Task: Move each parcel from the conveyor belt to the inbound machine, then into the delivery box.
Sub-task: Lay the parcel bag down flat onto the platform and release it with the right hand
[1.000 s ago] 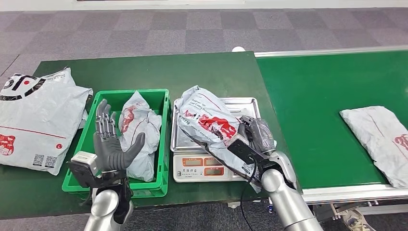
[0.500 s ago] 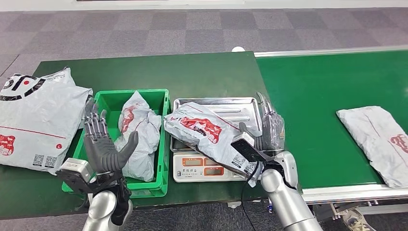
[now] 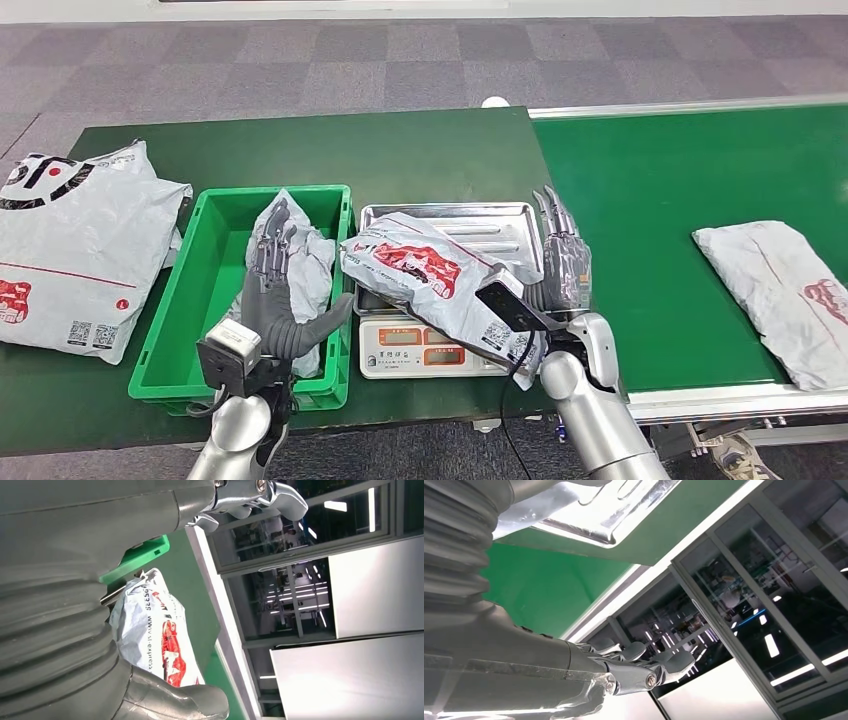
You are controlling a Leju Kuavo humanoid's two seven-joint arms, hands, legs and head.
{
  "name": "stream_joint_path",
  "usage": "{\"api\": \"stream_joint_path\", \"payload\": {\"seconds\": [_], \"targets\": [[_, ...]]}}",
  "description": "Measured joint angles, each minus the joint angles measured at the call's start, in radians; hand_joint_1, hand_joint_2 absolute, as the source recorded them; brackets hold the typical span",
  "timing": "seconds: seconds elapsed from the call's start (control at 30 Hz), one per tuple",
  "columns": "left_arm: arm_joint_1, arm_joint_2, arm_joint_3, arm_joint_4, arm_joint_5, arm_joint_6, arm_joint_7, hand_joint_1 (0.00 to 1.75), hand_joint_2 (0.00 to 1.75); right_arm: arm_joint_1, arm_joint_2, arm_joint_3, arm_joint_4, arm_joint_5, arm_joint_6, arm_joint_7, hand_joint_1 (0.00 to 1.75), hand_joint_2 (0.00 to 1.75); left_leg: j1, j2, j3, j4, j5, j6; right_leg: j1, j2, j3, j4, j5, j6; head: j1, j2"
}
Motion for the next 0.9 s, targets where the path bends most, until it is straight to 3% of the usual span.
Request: {"api": "stream_joint_path", "payload": {"seconds": [0.2,0.4,0.53,0.67,0.9], "targets": [[-0.006,0.003,-0.009,0.017,-0.036,-0.046,0.024,0.00,1.75,0.000,0.000,-0.003,0.000,-0.011,-0.005,-0.020,0.00,1.75,0.000,0.000,0.000,0.000,0.000,0.000,0.000,0.000,0.000,0.000,0.000,0.000,0.000,0.000],[-0.068,0.000,-0.065,0.130,-0.224,-0.118,0.116,0.00,1.75,0.008,0.010,-0.004,-0.045,-0.160,-0.141,-0.260,0.00,1.75,0.000,0.000,0.000,0.000,0.000,0.000,0.000,0.000,0.000,0.000,0.000,0.000,0.000,0.000],[-0.166,-0.034,-0.089,0.285,-0.313,-0.120,0.185,0.00,1.75,0.029,0.020,-0.004,-0.134,-0.232,-0.190,-0.366,0.00,1.75,0.000,0.000,0.000,0.001,0.000,0.000,0.000,0.000,0.000,0.000,0.001,0.000,0.000,0.000],[-0.282,-0.088,-0.113,0.481,-0.403,-0.118,0.302,0.00,1.75,0.044,0.025,-0.004,-0.224,-0.275,-0.189,-0.391,0.00,1.75,0.000,0.000,0.000,0.001,0.000,0.000,0.000,0.000,0.000,0.000,0.001,0.001,0.000,0.000],[-0.418,-0.165,-0.150,0.741,-0.520,-0.075,0.402,0.00,1.75,0.078,0.026,-0.004,-0.331,-0.284,-0.183,-0.429,0.00,1.75,-0.001,-0.001,0.000,0.001,0.000,0.000,-0.001,0.000,0.001,0.000,0.001,0.001,0.000,0.000]]}}
